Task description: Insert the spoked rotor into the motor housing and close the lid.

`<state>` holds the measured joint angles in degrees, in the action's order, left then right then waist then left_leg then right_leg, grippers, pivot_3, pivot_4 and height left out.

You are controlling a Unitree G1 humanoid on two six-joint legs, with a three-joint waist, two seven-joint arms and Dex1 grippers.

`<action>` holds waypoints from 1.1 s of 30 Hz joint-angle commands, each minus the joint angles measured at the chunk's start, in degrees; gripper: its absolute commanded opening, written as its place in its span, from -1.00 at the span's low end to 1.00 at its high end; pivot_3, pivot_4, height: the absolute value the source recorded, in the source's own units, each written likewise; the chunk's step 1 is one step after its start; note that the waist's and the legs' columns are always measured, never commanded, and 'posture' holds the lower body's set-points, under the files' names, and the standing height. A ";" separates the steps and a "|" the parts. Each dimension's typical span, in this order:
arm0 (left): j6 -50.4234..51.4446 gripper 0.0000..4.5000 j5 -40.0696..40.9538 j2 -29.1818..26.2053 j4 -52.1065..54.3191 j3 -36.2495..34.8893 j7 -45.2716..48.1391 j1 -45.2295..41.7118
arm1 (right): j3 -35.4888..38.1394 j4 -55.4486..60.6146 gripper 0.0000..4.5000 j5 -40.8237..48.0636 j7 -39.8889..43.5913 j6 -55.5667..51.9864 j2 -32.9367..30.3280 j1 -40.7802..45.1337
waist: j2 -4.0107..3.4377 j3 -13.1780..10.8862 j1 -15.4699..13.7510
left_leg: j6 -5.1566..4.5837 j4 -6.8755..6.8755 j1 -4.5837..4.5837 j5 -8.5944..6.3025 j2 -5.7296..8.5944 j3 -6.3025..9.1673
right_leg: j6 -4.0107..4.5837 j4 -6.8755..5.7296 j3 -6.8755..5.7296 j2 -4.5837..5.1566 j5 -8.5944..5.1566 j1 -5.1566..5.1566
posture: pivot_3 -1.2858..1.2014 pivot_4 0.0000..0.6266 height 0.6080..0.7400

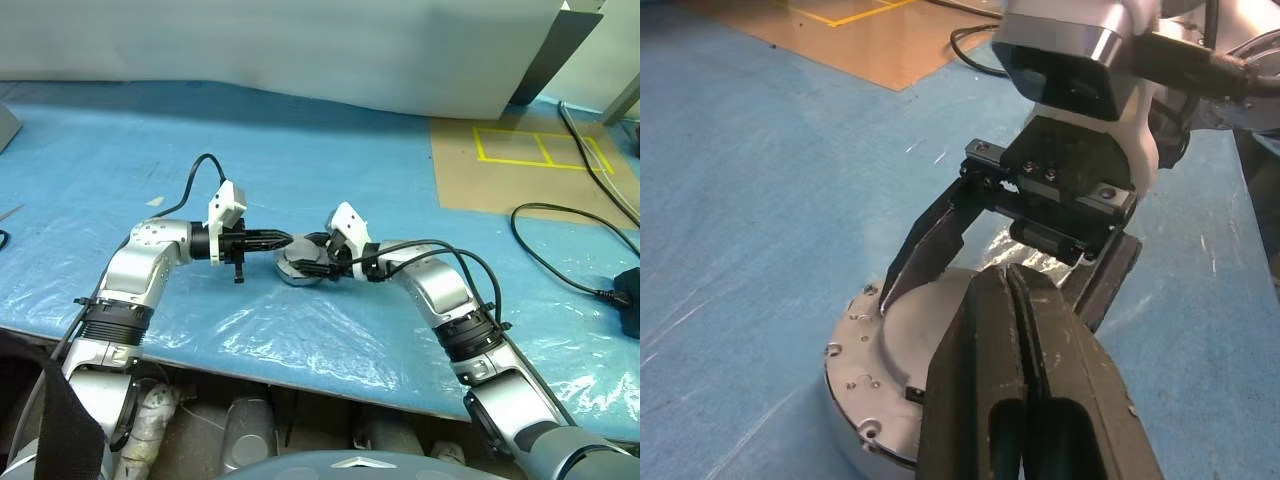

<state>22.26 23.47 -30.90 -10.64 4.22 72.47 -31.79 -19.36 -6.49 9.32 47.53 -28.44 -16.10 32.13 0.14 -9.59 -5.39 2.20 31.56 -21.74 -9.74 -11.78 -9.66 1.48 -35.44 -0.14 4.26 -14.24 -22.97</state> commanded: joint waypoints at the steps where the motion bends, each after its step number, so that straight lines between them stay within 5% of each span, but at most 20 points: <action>1: -1.09 -0.98 0.29 0.08 0.85 -0.23 0.45 -0.61 | -2.01 -3.98 0.32 -4.41 -1.33 0.40 -1.87 0.00 | 0.00 0.00 0.02 | 0.00 0.00 0.00 0.00 0.00 0.00 | 0.05 0.00 0.00 0.00 -0.03 0.00 | 0.03 -0.52 1.00; 14: -2.63 -0.98 -0.91 -0.06 2.17 3.09 3.28 0.56 | -7.59 -13.97 0.32 -11.77 -2.12 3.89 -4.50 -1.55 | -0.07 0.26 -0.01 | -0.02 0.03 0.78 -0.01 -0.03 -0.03 | 0.11 0.14 0.12 0.09 -0.10 0.77 | 0.03 -0.52 1.00; 33: -5.01 -0.98 -2.44 1.70 -1.58 2.24 0.56 -1.07 | -7.25 -16.65 0.32 -11.11 -7.24 -0.42 -0.98 -2.95 | -0.21 0.99 0.32 | -0.20 -0.62 1.38 -0.12 -0.02 -0.15 | -0.32 0.14 0.28 0.13 -0.33 0.92 | 0.03 -0.52 1.00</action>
<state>18.44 21.21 -28.79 -12.23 7.52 73.20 -31.69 -23.93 -13.44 3.32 42.29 -22.22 -14.82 33.73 -0.06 -8.60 -5.07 2.00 30.92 -20.32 -9.86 -11.79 -9.82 1.15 -35.29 0.16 4.40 -14.57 -22.02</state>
